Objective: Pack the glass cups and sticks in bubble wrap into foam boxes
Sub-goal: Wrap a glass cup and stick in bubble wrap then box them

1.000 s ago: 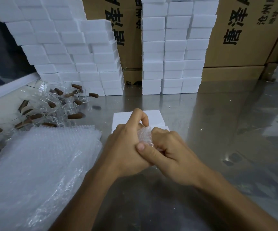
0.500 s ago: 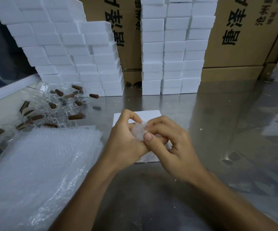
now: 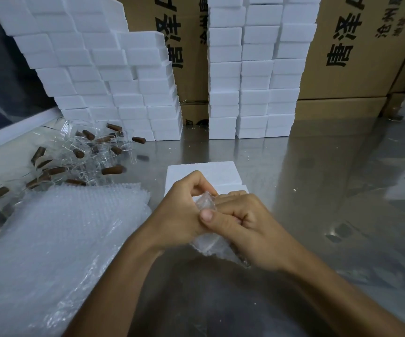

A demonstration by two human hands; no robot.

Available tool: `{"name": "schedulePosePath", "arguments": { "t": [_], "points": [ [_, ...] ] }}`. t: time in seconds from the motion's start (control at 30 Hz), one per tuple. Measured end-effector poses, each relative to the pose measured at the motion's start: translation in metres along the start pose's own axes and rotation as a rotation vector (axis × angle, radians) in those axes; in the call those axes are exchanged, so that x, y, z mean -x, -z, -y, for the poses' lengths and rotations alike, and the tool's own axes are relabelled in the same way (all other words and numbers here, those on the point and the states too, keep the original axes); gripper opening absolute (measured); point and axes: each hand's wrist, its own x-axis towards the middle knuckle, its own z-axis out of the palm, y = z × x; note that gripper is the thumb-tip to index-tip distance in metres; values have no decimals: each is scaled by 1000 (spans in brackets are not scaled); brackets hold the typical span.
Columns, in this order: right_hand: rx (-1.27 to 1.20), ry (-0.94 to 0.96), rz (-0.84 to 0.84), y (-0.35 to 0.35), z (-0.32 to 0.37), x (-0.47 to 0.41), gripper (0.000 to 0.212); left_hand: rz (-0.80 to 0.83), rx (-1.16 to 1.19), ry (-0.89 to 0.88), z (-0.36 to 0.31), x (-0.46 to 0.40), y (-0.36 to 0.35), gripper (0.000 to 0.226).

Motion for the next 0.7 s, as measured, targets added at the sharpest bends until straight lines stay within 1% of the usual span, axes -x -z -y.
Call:
{"name": "schedulePosePath", "arguments": {
  "t": [0.1,0.17,0.2,0.27,0.3,0.37,0.43,0.47,0.53,0.6,0.7],
  "points": [
    [32,11,-33,0,2,0,44,25,81,47,-2,1,-1,44],
    [88,83,-70,-3,3,-1,34,-12,177,96,-3,2,2,41],
    [99,108,-82,-4,4,-1,28,-28,227,124,-5,2,5,41],
    [45,103,-105,-6,4,1,7,-27,295,168,-8,3,8,49],
    [1,86,-112,-6,4,2,9,-24,306,186,-9,3,9,53],
    [-98,52,-85,-3,4,3,23,-36,329,225,-9,4,9,57],
    [-161,62,-12,0,6,3,29,-43,388,256,-10,4,9,52],
    [-162,64,19,1,6,2,33,-36,422,262,-10,4,10,49],
    [-91,52,16,3,5,0,40,-11,453,266,-9,4,11,50],
    [-39,27,-1,3,2,0,35,4,434,275,-9,4,10,55],
    [-65,-60,11,3,1,2,18,18,396,315,-9,5,5,57]
  ]
}}
